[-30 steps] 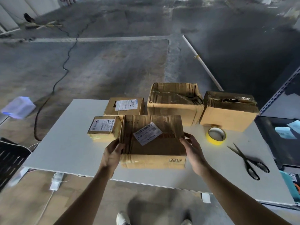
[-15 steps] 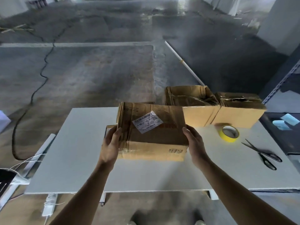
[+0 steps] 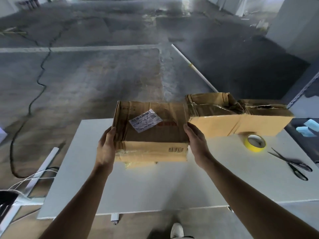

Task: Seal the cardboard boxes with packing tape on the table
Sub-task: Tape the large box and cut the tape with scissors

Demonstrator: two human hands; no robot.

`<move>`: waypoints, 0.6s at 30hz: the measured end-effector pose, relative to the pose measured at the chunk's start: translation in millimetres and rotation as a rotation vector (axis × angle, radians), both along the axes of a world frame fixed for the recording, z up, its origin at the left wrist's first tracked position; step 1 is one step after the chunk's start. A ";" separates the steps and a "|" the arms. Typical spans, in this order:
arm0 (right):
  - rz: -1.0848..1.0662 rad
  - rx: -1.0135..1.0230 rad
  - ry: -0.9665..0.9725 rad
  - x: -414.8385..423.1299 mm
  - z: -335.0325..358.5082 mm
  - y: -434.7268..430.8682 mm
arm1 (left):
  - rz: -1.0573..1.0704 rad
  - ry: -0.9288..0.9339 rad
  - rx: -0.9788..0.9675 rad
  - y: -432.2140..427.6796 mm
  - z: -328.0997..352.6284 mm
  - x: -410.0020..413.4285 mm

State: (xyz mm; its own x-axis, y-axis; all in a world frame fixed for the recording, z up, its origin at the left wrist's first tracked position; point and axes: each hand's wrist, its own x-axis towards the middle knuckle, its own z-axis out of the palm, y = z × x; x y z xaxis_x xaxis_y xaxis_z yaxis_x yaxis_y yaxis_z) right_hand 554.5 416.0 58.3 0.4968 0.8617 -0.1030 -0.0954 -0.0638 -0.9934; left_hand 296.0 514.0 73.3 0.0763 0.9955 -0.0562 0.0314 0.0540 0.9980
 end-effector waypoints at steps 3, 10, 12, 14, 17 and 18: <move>0.077 0.027 0.022 -13.5 4.2 20.3 | 0.067 0.001 -0.001 8.8 5.6 -12.4; 0.134 0.049 0.002 -58.4 9.3 73.9 | 0.136 0.042 -0.005 47.8 2.3 -57.8; 0.133 0.029 0.011 -72.1 8.2 87.2 | 0.152 0.015 -0.007 58.4 5.1 -67.6; 0.125 0.017 0.023 -87.5 8.0 102.2 | 0.140 0.012 -0.008 74.9 3.3 -80.2; 0.100 0.000 0.029 -117.3 5.6 125.5 | 0.096 0.019 -0.021 105.5 -1.3 -110.6; 0.095 -0.009 0.031 -127.2 6.4 132.5 | 0.096 0.016 -0.027 116.3 -3.4 -121.0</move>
State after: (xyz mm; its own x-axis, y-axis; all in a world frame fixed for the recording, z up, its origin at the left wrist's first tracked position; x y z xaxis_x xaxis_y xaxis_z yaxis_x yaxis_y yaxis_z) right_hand 427.3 548.5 64.7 0.4091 0.9039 -0.1250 -0.1192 -0.0829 -0.9894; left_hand 175.0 630.3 70.0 -0.0205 0.9963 -0.0840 0.0408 0.0848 0.9956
